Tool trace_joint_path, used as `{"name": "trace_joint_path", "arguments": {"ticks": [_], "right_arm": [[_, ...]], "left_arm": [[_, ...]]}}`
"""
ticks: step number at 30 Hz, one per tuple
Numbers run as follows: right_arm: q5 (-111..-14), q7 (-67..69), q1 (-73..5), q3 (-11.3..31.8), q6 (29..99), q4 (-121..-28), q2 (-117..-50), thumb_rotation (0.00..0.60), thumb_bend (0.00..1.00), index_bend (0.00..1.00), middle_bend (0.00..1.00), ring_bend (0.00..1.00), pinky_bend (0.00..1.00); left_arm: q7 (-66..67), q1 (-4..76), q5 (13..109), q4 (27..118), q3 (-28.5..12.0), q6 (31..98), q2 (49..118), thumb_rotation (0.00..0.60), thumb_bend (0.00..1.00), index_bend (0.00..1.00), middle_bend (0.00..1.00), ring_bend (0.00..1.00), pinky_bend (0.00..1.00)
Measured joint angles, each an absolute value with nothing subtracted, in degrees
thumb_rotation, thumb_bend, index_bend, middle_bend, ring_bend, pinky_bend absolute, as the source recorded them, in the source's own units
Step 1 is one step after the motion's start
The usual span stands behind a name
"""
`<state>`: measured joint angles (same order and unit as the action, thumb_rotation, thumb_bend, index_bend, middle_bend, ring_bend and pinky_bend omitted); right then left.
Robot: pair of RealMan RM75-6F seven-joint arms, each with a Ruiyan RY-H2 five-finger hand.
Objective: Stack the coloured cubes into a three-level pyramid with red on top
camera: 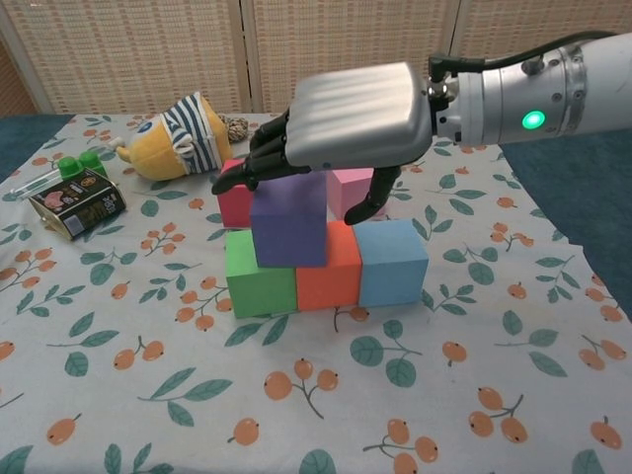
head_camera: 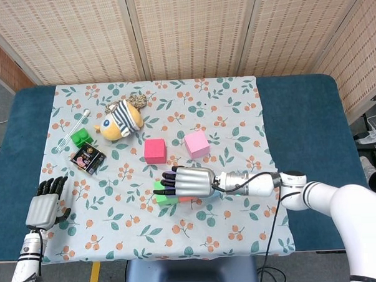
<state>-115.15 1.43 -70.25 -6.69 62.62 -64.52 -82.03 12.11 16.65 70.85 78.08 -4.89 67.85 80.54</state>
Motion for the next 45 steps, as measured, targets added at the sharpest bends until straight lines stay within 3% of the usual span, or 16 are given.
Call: {"name": "trace_joint_path", "arguments": {"ticks": [12,20,28,35,45], "right_arm": [[-112.29,2.35,-68.89,-5.29,63.15,-68.29,-80.33,0.6,0.01,0.0,0.13,0.14,0.47],[-101.89,3.15,-65.28,-2.57,60.79,-78.99,-76.31,0.6,0.0,0.0,0.05,0.04,0.34],[-83.79,-1.66,-62.51,1.28,52.52,-95.33,-69.03,0.524,0.0,0.0,0.04,0.01,0.26],[-62.86,-10.87,-63.49,2.97,46.39,-105.55,-64.79,0.5,0.0,0.0,0.04,0.0,0.18],[-30.48,-34.02,-72.87,1.91,49.64,-115.35,-65.69,0.5,0.0,0.0,0.04,0.0,0.15]], "left_arm": [[11.57,16.51,71.27,78.7,-4.81,68.22,80.08,0.6,0.34,0.0,0.05,0.02,0.07],[10.4,16.41,71.95,79.32,-4.64,68.29,79.38,0.6,0.34,0.0,0.05,0.02,0.07],[9.11,16.19,73.07,80.39,-4.3,68.73,78.49,0.6,0.34,0.0,0.05,0.02,0.07],[7.84,16.26,74.1,80.8,-3.89,68.51,77.91,0.6,0.34,0.0,0.05,0.02,0.07],[5.73,15.76,76.01,81.85,-3.35,69.67,76.61,0.6,0.34,0.0,0.05,0.03,0.07]]}}
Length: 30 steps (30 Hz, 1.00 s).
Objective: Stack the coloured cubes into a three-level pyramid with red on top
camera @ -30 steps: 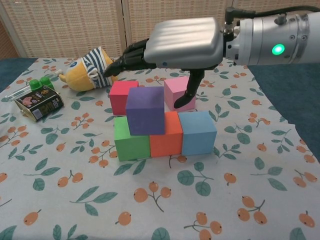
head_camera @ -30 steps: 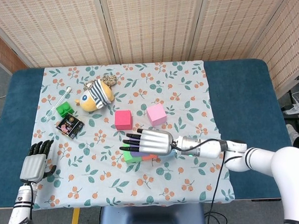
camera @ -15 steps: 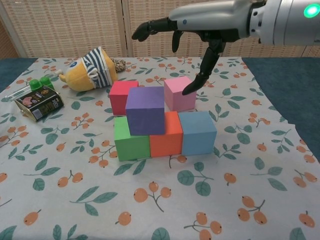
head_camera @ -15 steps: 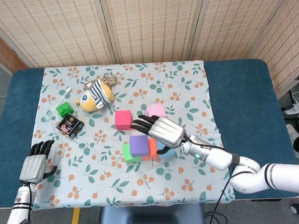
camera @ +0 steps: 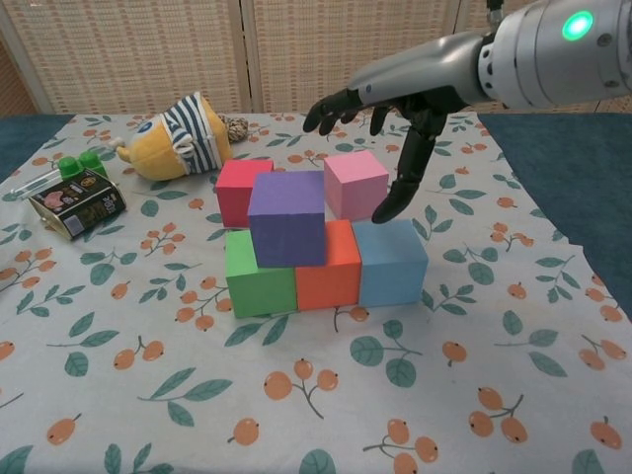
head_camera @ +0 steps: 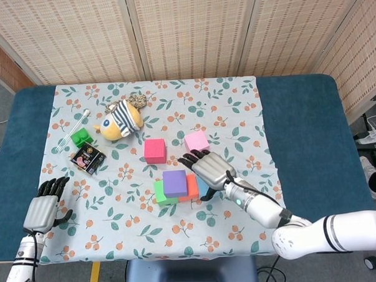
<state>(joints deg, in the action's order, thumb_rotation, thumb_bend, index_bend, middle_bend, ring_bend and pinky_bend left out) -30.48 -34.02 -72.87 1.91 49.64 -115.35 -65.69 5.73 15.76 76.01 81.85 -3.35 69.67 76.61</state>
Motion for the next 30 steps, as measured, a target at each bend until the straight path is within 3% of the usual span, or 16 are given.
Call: {"name": "trace_joint_path", "arguments": {"ticks": [9,17,23,30], "right_arm": [[-13.63,-42.99,-80.59,2.91,59.11,-117.87,-72.56,0.514,0.0,0.0,0.04,0.0,0.15],[-8.96,-45.14,-82.21,5.44,63.24,-115.54,-77.81,0.518,0.0,0.01,0.05,0.0,0.15],[-8.53,-44.52,-81.66,7.33,64.83,-113.86,-80.03,0.518,0.0,0.15,0.15,0.01,0.16],[-7.75,-45.58,-81.26,8.53,66.08,-112.06,-82.12,0.517,0.0,0.18,0.17,0.02,0.17]], "left_arm": [[4.76,15.56,76.77,82.29,-3.13,70.03,76.04,0.6,0.34,0.0,0.05,0.03,0.07],[4.01,15.36,77.08,82.5,-3.13,70.39,75.56,0.6,0.34,0.0,0.05,0.03,0.07],[4.51,15.31,76.98,82.6,-3.02,70.15,75.28,0.6,0.35,0.0,0.05,0.03,0.07],[4.52,15.35,76.84,83.16,-2.99,69.93,74.96,0.6,0.35,0.0,0.05,0.03,0.07]]}}
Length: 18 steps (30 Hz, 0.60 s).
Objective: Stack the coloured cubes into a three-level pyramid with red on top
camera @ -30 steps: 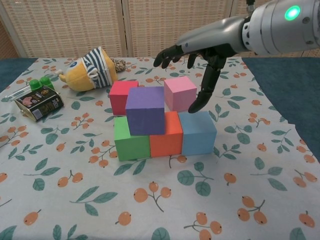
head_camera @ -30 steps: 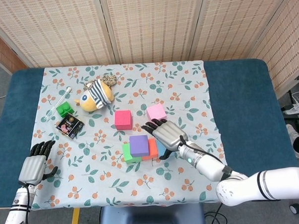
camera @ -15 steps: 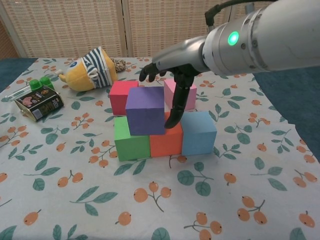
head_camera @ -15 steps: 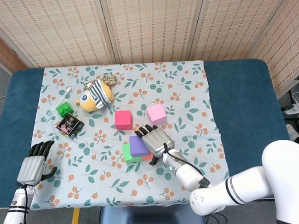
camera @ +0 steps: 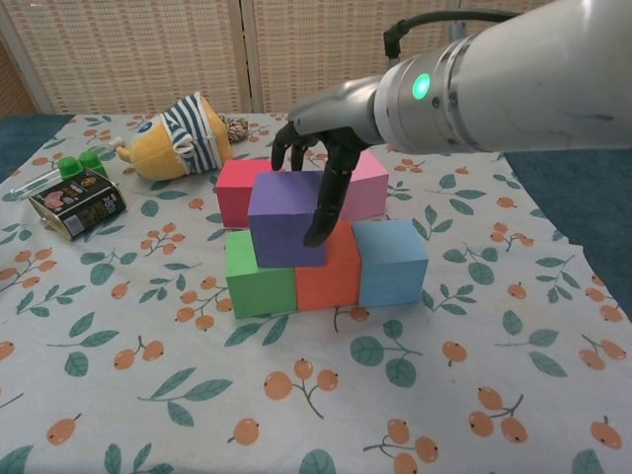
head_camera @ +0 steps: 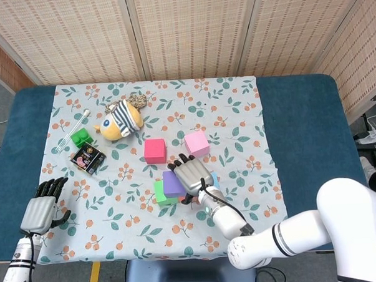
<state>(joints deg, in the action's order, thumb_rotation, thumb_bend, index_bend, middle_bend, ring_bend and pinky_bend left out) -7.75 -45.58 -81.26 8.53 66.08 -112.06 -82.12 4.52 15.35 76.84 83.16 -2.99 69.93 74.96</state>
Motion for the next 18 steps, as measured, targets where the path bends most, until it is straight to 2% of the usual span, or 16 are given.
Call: {"name": "trace_joint_path", "arguments": {"ticks": [7,15,18], "right_arm": [[-8.08,-45.42,-80.28,9.98,67.38,-110.69,-83.64,0.518,0.0,0.3,0.26,0.09,0.19],[-8.89,-46.64,-79.41,10.65,68.7,-109.6,-85.52,0.532,0.01,0.35,0.29,0.13,0.21],[-9.51,-46.94,-78.93,10.98,68.98,-109.13,-86.06,0.564,0.02,0.37,0.3,0.14,0.22]], "left_arm": [[3.9,15.24,76.92,83.04,-3.11,70.13,74.74,0.6,0.35,0.0,0.05,0.03,0.07],[3.91,15.28,76.96,82.98,-3.12,70.06,74.71,0.6,0.35,0.0,0.05,0.03,0.07],[3.83,15.24,76.87,83.01,-3.18,70.11,74.61,0.6,0.35,0.0,0.05,0.03,0.07]]}}
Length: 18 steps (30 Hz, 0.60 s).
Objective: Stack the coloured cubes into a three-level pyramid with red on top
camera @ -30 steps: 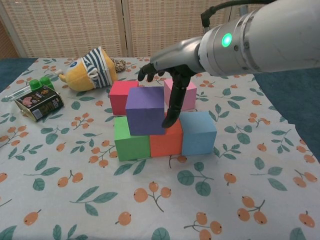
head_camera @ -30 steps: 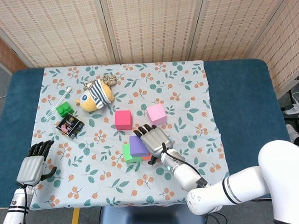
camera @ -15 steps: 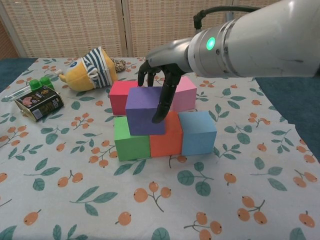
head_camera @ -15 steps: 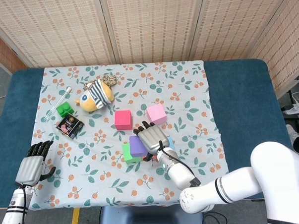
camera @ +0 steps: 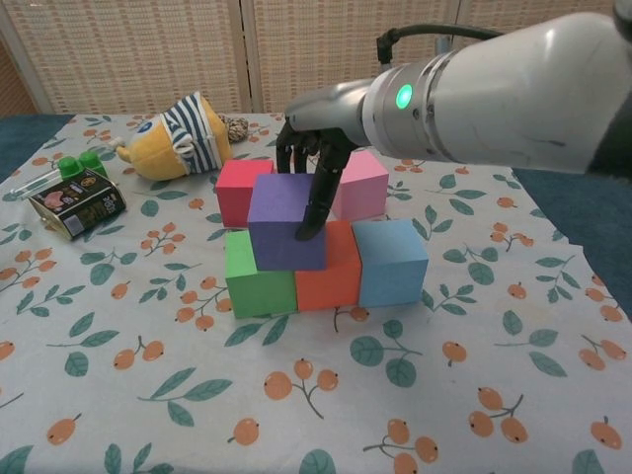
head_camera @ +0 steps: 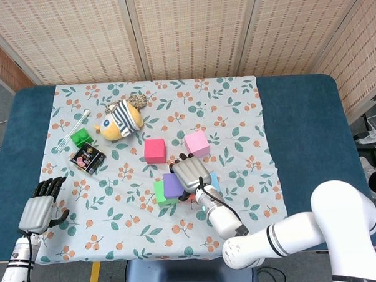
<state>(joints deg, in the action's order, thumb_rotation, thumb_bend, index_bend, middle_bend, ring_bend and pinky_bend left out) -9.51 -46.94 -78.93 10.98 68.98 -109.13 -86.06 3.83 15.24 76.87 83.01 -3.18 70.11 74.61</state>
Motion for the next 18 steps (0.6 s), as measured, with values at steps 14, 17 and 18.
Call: {"name": "trace_joint_path", "arguments": {"ticks": [14,17,18], "right_arm": [[-10.84,-47.73,-77.15,12.5,68.31,-109.17,-85.75,0.6,0.15,0.44,0.33,0.17,0.26],[-10.72,-47.85,-76.95,12.85,67.05,-109.54,-84.7,0.6,0.16,0.44,0.33,0.17,0.26],[-10.7,-47.91,-76.88,12.95,66.44,-109.73,-84.17,0.6,0.16,0.44,0.33,0.17,0.26]], "left_arm": [[4.14,15.19,76.82,83.1,-3.12,70.08,74.56,0.6,0.35,0.0,0.05,0.04,0.07],[4.3,15.18,76.77,83.18,-3.15,70.11,74.54,0.6,0.35,0.0,0.05,0.04,0.07],[4.35,15.19,76.76,83.18,-3.15,70.1,74.55,0.6,0.35,0.0,0.05,0.04,0.07]]}}
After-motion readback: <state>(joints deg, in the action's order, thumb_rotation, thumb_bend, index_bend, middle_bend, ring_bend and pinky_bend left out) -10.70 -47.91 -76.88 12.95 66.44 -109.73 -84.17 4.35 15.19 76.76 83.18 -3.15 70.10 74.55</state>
